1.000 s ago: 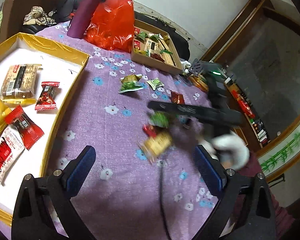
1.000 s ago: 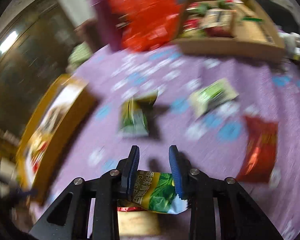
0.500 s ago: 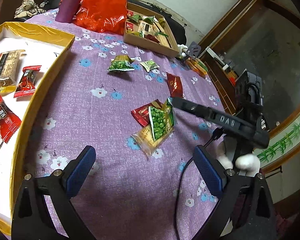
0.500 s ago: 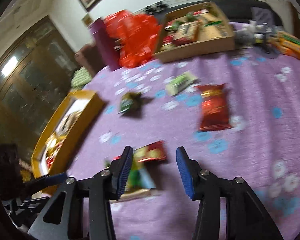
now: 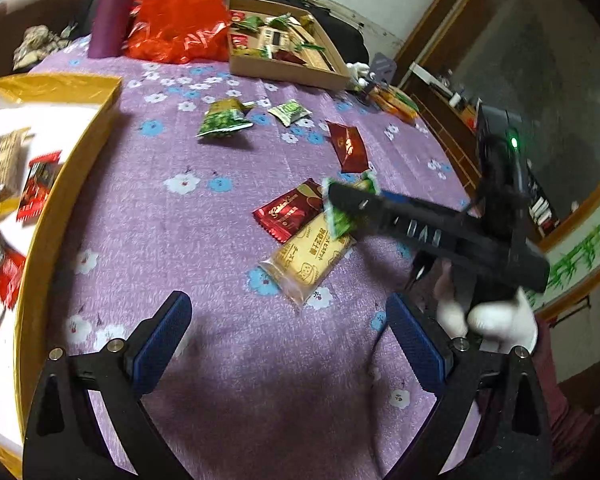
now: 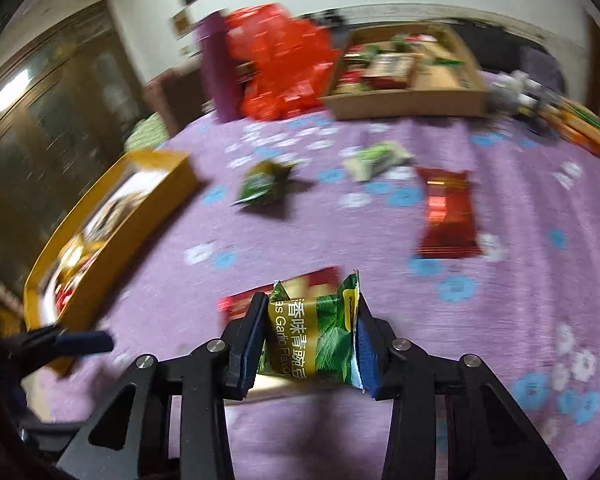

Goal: Organize snacks
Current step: 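Grasp the clear biscuit pack with the left tool, then drop the biscuit pack into the white tray with the left tool while the right tool drops the green bag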

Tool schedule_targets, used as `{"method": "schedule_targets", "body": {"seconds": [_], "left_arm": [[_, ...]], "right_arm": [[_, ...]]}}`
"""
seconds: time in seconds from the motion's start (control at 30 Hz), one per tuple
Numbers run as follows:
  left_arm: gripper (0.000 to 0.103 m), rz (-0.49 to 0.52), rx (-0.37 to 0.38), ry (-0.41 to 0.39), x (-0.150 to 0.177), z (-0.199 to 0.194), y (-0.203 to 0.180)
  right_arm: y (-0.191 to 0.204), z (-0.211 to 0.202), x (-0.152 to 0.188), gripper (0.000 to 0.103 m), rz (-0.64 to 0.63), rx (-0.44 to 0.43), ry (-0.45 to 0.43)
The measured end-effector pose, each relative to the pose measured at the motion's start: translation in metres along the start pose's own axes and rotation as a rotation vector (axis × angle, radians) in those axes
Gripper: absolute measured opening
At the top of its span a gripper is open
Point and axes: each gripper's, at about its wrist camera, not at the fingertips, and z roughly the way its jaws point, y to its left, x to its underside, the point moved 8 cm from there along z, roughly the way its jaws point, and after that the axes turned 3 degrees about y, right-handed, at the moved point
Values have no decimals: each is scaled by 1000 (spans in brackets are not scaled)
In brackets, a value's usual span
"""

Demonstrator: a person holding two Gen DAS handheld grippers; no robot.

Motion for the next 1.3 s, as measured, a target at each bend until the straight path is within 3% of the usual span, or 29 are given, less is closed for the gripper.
{"method": "schedule_targets", "body": {"seconds": [0.1, 0.2, 0.47, 0.57, 0.6, 0.63, 0.67, 0.7, 0.77, 1.0, 1.1, 1.13, 1.23, 1.3], "left_arm": [[98, 60, -11, 13, -7, 11, -7], [98, 135, -20, 34, -13, 27, -18], [98, 325, -151, 109, -21, 78, -36], [97, 383, -199, 96, -18, 83, -40], [94, 383, -193, 95, -18, 82, -41], [76, 383, -188, 84, -19, 78, -42], [47, 387, -190, 74, -20, 74, -41], [38, 383, -180, 74, -21, 71, -41], [33, 366, -184, 80, -23, 68, -35], [33, 338, -191, 64, -20, 64, -27], [47, 364, -206, 59, -19, 68, -33], [57, 382, -210, 54, -18, 70, -37], [61, 378, -192, 56, -19, 73, -38], [60, 373, -183, 59, -19, 72, -38]], "right_arm": [[-31, -6, -4, 42, 80, 59, -19], [-49, -9, -3, 40, 140, 55, -21], [-49, -12, -3, 40, 140, 25, -32], [-44, -10, -1, 40, 135, 13, -21], [-45, -8, 0, 40, 138, 10, -15], [-45, -7, 0, 42, 144, 1, -10], [-47, -6, 1, 43, 156, -7, -4], [-48, -5, 1, 43, 169, -17, -1], [-50, -4, 2, 43, 186, -35, 8], [-35, 0, 5, 60, 115, -13, 18], [-29, 3, 7, 60, 68, 30, 16], [-29, 3, 7, 60, 59, 40, 15], [-30, 5, 7, 45, 33, 105, 14], [-33, 5, 7, 42, 36, 120, 11]]}}
